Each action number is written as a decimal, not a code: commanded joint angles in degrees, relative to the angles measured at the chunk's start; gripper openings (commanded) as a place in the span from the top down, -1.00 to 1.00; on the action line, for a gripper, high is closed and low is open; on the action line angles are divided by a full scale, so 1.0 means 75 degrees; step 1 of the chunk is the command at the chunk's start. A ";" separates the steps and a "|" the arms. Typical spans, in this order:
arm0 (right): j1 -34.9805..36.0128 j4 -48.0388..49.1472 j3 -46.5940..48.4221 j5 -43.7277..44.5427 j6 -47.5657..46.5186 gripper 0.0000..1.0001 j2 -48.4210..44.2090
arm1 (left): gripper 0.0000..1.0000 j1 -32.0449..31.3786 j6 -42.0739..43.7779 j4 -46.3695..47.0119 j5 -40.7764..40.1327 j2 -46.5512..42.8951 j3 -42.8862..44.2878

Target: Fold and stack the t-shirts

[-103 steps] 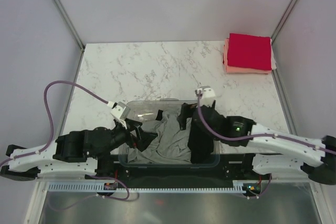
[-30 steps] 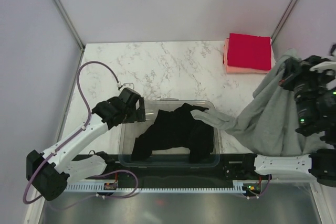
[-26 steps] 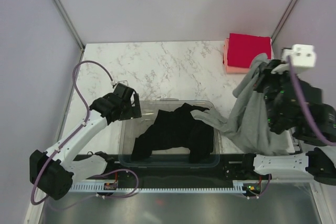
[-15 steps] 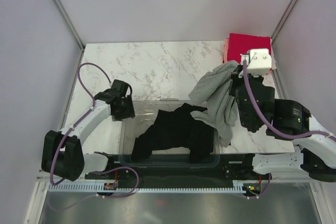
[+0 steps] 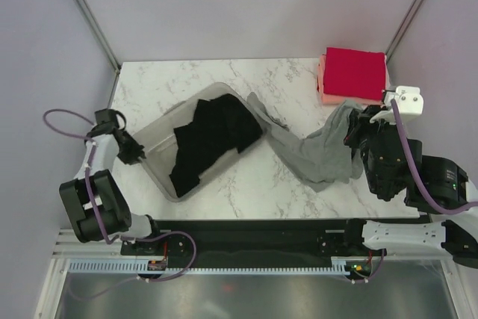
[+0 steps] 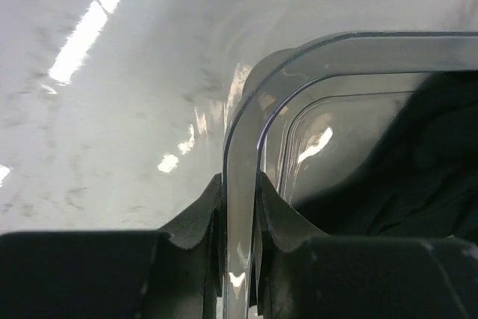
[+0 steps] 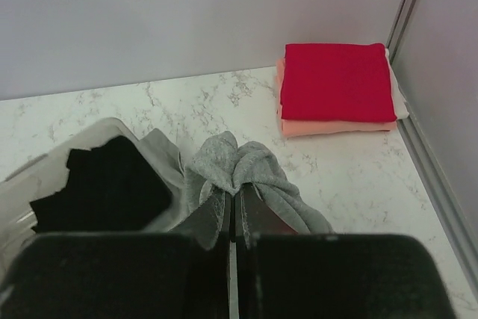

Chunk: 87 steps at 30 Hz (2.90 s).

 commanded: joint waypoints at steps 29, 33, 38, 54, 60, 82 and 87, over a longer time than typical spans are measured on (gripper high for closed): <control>-0.0013 -0.0602 -0.5876 -0.2818 0.6203 0.95 -0.0973 | 0.58 0.2362 -0.6257 0.4325 0.0832 0.3800 0.2511; -0.0013 -0.0614 -0.6172 -0.2971 0.6299 -0.37 -0.1055 | -0.69 0.2374 -0.5484 0.3777 0.1977 0.4083 0.3216; -0.0013 -0.0988 -0.5915 -0.3111 0.6450 -0.81 -0.1020 | -0.99 0.2129 -0.4699 0.3913 0.1678 0.2271 0.1813; -0.0013 -0.2138 -0.4718 -0.2361 0.7036 -0.96 -0.1103 | -0.94 -0.3026 -0.1803 0.2309 -0.2225 -0.0383 0.2454; -0.0013 -0.2196 -0.4848 -0.2479 0.7119 -0.96 -0.0797 | -0.97 -0.3475 -0.1874 0.2438 -0.2892 0.0379 0.2280; -0.0013 -0.1669 -0.5515 -0.2573 0.6708 -0.96 -0.1547 | -0.97 -0.1677 -0.1792 0.1969 -0.2166 -0.0546 0.2407; -0.0013 -0.1645 -0.5656 -0.2596 0.6814 -0.96 -0.1162 | -0.94 -0.3717 -0.1499 0.2389 -0.2133 0.0168 0.2654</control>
